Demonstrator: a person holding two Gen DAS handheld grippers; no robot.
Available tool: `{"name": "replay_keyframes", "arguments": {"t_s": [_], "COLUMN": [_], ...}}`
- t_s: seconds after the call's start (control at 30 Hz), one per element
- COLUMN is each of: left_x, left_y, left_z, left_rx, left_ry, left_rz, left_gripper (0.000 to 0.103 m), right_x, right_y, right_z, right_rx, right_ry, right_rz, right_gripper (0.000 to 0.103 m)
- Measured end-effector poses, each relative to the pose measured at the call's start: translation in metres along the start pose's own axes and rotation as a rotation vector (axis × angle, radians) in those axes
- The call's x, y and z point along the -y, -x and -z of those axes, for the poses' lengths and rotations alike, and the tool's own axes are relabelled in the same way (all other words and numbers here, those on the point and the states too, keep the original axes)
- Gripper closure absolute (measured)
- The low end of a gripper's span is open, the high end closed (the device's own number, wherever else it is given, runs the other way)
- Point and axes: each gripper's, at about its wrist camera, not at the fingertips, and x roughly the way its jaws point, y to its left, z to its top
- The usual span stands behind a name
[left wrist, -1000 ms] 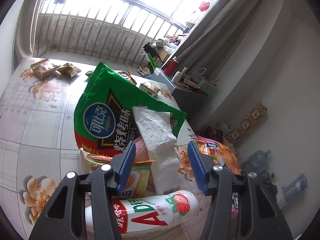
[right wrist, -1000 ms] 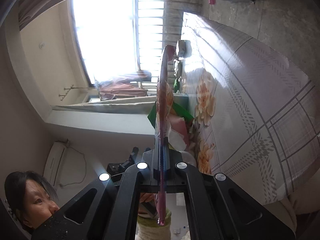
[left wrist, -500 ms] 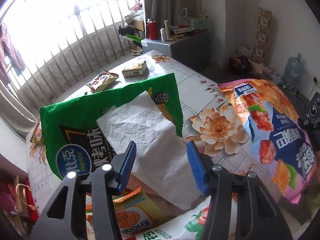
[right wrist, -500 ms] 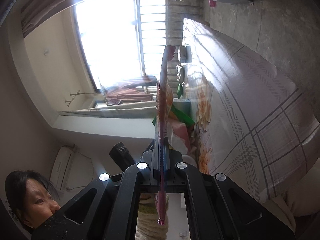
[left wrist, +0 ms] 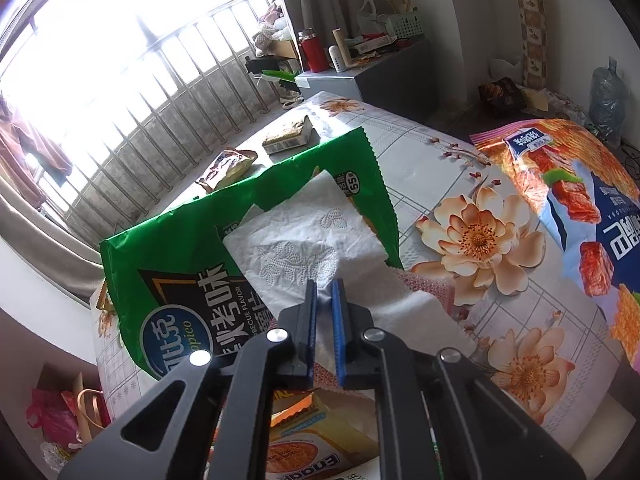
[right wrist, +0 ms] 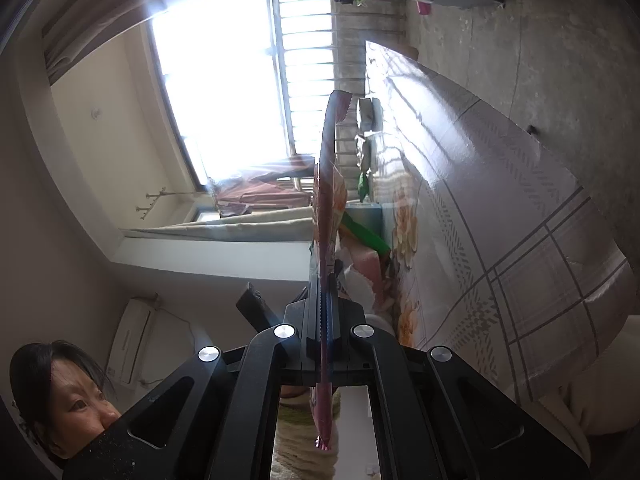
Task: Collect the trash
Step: 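Carry the tissue with the left gripper toward the wastebasket while the right gripper carries the pink bag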
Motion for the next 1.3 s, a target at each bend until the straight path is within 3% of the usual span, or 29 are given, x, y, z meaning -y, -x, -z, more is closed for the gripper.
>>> {"name": "replay_keyframes", "arguments": {"t_s": [0.47, 0.7, 1.0, 1.3], "left_x": [-0.022, -0.015, 0.027, 0.101], "left_y": [0.058, 0.088, 0.103, 0.111], "left_z": [-0.003, -0.010, -0.035, -0.073], "left_rx": [0.142, 0.213, 0.273, 0.304], "left_ry": [0.111, 0.139, 0.099, 0.018], "left_rz": [-0.002, 0.046, 0.150, 0.262], "left_gripper": [0.101, 0.101, 0.101, 0.101], "right_x": [-0.003, -0.009, -0.024, -0.025], "right_y": [0.001, 0.008, 0.045, 0.110], "right_z": [0.002, 0.005, 0.014, 0.027], "right_rx": [0.010, 0.031, 0.128, 0.263], "right_ry": [0.006, 0.026, 0.067, 0.089], "right_rz": [-0.002, -0.007, -0.030, -0.033], "right_gripper": [0.103, 0.103, 0.103, 0.103]}}
